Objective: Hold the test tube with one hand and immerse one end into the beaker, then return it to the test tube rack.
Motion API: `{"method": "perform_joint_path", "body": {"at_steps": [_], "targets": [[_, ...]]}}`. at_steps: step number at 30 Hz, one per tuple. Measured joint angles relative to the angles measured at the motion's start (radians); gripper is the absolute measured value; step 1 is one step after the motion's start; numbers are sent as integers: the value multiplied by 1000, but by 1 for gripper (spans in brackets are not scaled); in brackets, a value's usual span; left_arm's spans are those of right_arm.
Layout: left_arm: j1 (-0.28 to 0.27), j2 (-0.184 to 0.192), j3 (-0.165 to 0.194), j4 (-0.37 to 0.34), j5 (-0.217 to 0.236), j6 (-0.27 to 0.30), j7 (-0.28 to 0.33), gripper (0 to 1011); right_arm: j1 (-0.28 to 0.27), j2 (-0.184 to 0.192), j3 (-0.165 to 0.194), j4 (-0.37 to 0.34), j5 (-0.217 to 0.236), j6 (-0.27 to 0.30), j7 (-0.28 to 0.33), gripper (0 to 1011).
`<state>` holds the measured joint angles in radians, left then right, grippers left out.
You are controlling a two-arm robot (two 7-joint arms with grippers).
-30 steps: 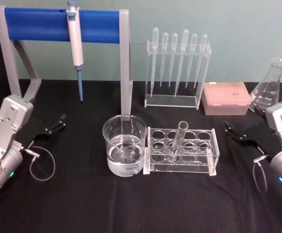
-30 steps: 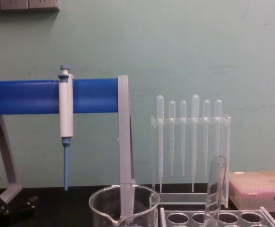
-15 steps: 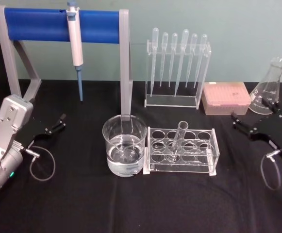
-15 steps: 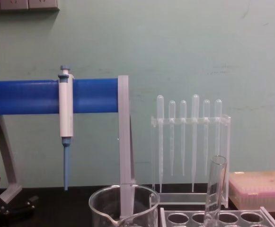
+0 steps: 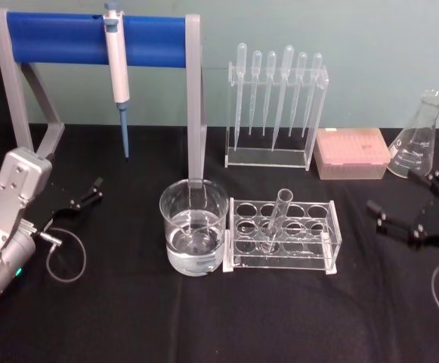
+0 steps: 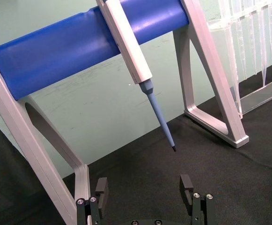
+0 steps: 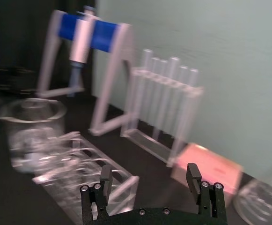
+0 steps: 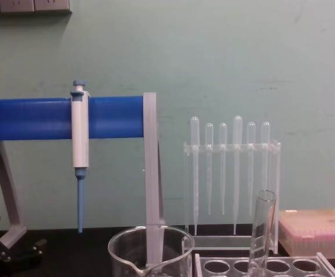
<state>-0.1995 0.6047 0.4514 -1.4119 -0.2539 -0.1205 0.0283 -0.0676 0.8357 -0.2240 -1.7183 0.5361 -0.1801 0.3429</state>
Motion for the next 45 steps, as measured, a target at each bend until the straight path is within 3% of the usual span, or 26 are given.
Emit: {"method": "perform_joint_path", "body": {"at_steps": [4,7,17,22,26,35,45], "targets": [[0,0,0,0,0,0,0,1000,-44,34,17,-33,46,-22,95,1003],[0,0,0,0,0,0,0,1000,-52,39,16,-43,55,-21,126,1003],[0,0,0,0,0,0,0,1000,-35,21,-21,-65,26,19,192,1003],[0,0,0,0,0,0,0,1000,-8,-6,-47,-67,3,56,202,1003],[0,0,0,0,0,0,0,1000,38,-48,-82,-59,-21,105,214,1003],[0,0,0,0,0,0,0,1000,112,-109,-133,-24,-63,155,236,1003],[0,0,0,0,0,0,0,1000,169,-170,-159,24,-70,188,230,1003]]}}
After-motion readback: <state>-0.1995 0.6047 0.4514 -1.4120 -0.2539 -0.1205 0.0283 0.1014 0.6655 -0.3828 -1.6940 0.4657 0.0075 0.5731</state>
